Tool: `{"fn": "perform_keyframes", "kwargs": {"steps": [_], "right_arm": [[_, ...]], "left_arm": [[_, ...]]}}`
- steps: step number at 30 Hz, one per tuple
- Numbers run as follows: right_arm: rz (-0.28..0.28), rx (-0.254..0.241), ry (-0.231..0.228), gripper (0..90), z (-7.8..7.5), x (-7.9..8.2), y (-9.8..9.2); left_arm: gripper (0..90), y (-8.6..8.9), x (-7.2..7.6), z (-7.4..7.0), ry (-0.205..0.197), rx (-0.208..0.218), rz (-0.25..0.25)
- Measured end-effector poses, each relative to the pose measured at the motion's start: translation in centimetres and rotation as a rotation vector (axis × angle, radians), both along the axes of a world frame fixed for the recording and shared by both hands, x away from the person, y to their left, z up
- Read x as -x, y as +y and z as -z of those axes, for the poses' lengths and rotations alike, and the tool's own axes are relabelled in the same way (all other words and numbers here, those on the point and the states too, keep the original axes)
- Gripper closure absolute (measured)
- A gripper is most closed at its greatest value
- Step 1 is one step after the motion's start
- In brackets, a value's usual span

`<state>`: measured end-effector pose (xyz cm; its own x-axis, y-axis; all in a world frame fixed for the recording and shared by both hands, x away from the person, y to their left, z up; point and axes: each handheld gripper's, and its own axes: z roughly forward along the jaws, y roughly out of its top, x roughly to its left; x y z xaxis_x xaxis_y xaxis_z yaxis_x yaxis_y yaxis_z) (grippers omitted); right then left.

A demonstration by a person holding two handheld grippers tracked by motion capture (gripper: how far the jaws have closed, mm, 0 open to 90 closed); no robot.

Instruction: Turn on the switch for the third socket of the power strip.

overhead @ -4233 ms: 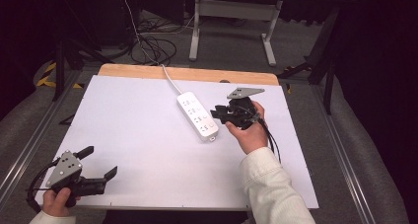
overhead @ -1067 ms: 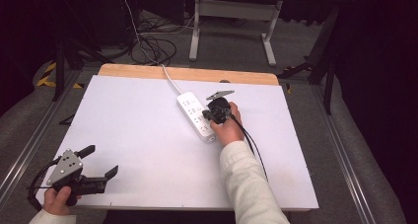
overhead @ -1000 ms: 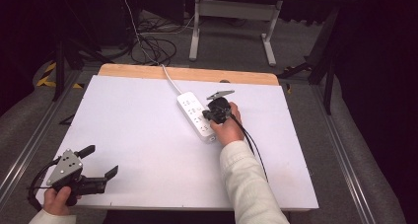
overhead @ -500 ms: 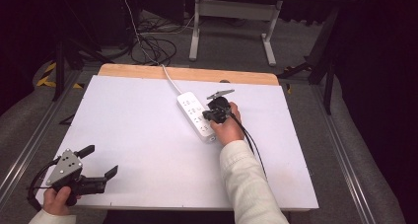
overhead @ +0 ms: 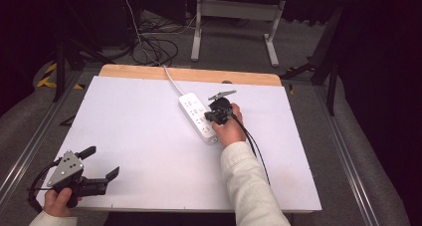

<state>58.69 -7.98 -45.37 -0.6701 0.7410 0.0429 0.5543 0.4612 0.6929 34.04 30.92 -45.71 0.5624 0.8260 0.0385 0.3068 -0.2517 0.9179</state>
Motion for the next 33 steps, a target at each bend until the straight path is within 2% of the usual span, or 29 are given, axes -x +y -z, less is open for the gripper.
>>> {"fn": "perform_keyframes", "kwargs": {"steps": [12,16,17,18,19,22,27,33], "right_arm": [[0.014,0.008,0.000,90.0,0.0,0.0,0.1],[0.021,-0.009,0.002,90.0,0.0,0.0,0.0],[0.018,0.003,-0.019,90.0,-0.5,0.1,0.0],[0.018,0.003,-0.019,90.0,-0.5,0.1,0.0],[0.010,-0.031,-0.035,90.0,-1.0,0.3,-0.3],[-0.004,-0.075,-0.062,90.0,-1.9,0.7,-0.4],[-0.028,-0.074,-0.101,90.0,-3.2,1.4,-0.1],[-0.031,-0.080,-0.116,90.0,-3.9,1.8,-0.2]], "left_arm": [[2.1,0.1,0.0,0.0,0.002,0.001,-0.004],[2.1,0.0,0.0,0.0,0.003,0.001,-0.004],[2.1,0.0,0.0,0.0,0.004,0.000,-0.004],[2.1,0.0,0.0,0.0,0.004,0.000,-0.004],[2.1,0.1,-0.1,0.0,0.002,-0.003,-0.003],[2.2,0.0,-0.1,0.0,0.004,0.004,-0.004],[2.1,-0.2,-0.2,0.0,0.003,0.000,0.003],[2.1,-0.1,-0.3,0.0,0.002,-0.004,0.000]]}}
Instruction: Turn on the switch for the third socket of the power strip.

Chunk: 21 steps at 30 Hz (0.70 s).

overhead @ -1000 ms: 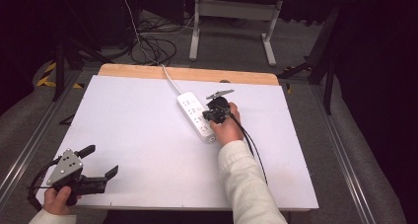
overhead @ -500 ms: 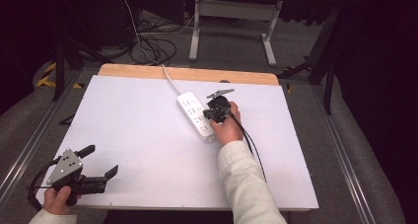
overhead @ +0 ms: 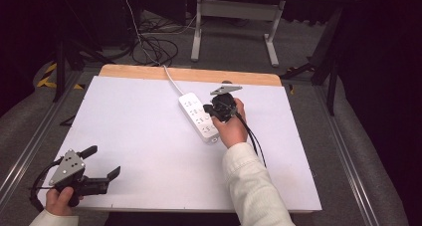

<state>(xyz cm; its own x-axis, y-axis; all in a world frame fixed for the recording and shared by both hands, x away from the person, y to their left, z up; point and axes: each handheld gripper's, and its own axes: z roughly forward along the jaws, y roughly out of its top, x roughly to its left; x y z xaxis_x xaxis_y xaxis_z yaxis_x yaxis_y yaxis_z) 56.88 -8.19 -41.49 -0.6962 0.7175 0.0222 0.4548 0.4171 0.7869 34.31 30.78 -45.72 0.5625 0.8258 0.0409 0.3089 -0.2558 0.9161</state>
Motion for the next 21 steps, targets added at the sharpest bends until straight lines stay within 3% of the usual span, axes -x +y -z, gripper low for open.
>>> {"fn": "perform_keyframes", "kwargs": {"steps": [14,21], "right_arm": [[-0.027,-0.048,-0.042,90.0,-1.7,1.2,-0.7],[-0.024,-0.078,-0.065,65.5,-2.7,2.2,-1.3]], "left_arm": [[2.1,-0.1,-0.1,0.0,0.003,-0.002,0.003],[2.1,-0.1,0.0,0.0,0.003,-0.001,0.001]]}}
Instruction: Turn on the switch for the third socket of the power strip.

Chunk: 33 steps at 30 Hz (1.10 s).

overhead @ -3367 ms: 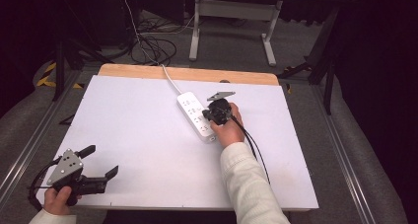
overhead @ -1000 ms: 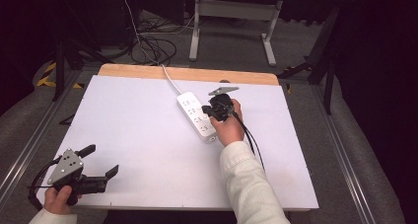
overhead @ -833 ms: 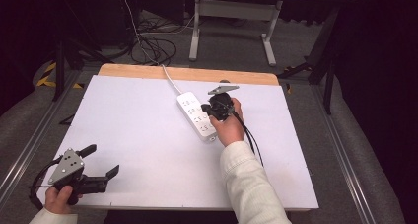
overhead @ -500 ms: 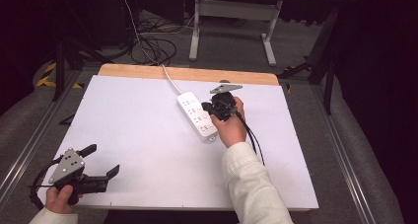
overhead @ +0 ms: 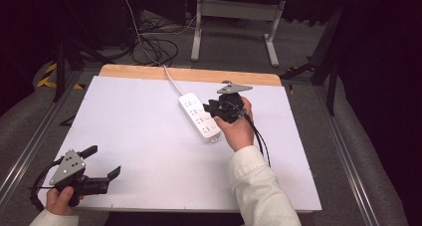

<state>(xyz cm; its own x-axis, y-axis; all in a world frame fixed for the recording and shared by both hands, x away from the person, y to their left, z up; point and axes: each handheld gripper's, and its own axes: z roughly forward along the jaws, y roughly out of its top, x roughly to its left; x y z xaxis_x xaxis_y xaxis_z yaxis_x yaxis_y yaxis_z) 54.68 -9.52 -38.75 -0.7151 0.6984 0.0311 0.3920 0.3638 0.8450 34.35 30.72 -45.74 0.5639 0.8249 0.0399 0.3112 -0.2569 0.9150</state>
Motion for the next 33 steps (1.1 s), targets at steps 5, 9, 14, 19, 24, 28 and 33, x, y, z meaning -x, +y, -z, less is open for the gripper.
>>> {"fn": "perform_keyframes", "kwargs": {"steps": [5,9,14,19,24,28,33], "right_arm": [[-0.013,-0.021,-0.061,52.0,-1.4,1.5,-0.6],[-0.020,-0.025,-0.077,47.7,-2.1,2.6,-1.4],[-0.024,-0.023,-0.089,41.5,-2.6,3.8,-2.5],[-0.036,-0.019,-0.104,36.4,-3.1,5.4,-3.7],[-0.046,-0.036,-0.110,33.0,-3.4,7.0,-4.8],[-0.051,-0.028,-0.085,30.1,-3.3,8.2,-5.6],[-0.054,-0.034,-0.032,28.9,-2.7,9.2,-6.8]], "left_arm": [[2.1,-0.1,0.0,0.0,0.001,0.003,-0.001],[2.1,0.0,0.0,0.0,0.000,-0.001,-0.004],[2.1,0.0,0.0,0.0,0.000,-0.001,-0.004],[2.2,-0.1,0.1,0.0,-0.002,0.009,-0.001],[2.0,-0.1,0.1,-0.1,-0.006,0.011,0.002],[2.1,0.0,0.1,-0.1,-0.005,0.011,0.000],[2.1,-0.1,0.1,0.0,-0.005,0.008,0.000]]}}
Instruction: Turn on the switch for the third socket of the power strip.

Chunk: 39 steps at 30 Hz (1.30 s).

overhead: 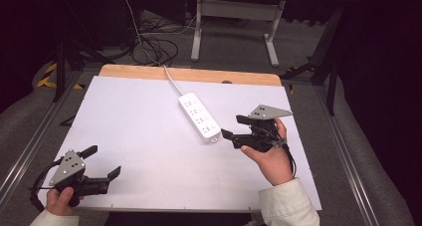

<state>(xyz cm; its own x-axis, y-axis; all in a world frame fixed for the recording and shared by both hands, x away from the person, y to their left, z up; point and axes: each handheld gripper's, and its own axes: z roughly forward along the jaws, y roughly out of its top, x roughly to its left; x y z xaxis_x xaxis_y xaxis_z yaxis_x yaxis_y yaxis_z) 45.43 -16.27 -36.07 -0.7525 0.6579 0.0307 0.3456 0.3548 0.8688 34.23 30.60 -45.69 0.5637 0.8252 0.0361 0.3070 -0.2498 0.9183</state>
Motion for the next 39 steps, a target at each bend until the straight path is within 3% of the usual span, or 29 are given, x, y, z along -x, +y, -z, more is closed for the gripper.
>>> {"fn": "perform_keyframes", "kwargs": {"steps": [7,11,13,20,24,31,39], "right_arm": [[0.012,-0.023,0.001,28.9,0.9,1.6,-1.7],[-0.002,-0.030,0.061,29.4,1.5,2.2,-2.5],[-0.006,-0.020,0.068,29.6,2.0,2.4,-2.8],[-0.006,-0.050,0.034,28.9,4.1,3.4,-4.3],[0.007,-0.026,0.010,28.4,5.1,3.8,-4.9],[0.007,0.016,0.027,27.0,7.6,4.4,-5.4],[0.025,-0.034,0.040,27.0,10.0,4.8,-7.2]], "left_arm": [[2.1,0.0,0.0,0.0,0.002,0.000,-0.001],[2.1,0.0,0.0,0.0,0.001,0.006,-0.002],[2.1,0.0,0.0,0.0,0.001,0.007,-0.001],[2.1,0.0,0.0,0.0,0.001,0.010,-0.002],[2.1,0.0,0.0,0.0,0.001,0.010,0.000],[2.1,0.0,0.1,0.0,-0.011,0.007,0.014],[2.0,0.0,0.1,0.0,-0.001,0.005,0.007]]}}
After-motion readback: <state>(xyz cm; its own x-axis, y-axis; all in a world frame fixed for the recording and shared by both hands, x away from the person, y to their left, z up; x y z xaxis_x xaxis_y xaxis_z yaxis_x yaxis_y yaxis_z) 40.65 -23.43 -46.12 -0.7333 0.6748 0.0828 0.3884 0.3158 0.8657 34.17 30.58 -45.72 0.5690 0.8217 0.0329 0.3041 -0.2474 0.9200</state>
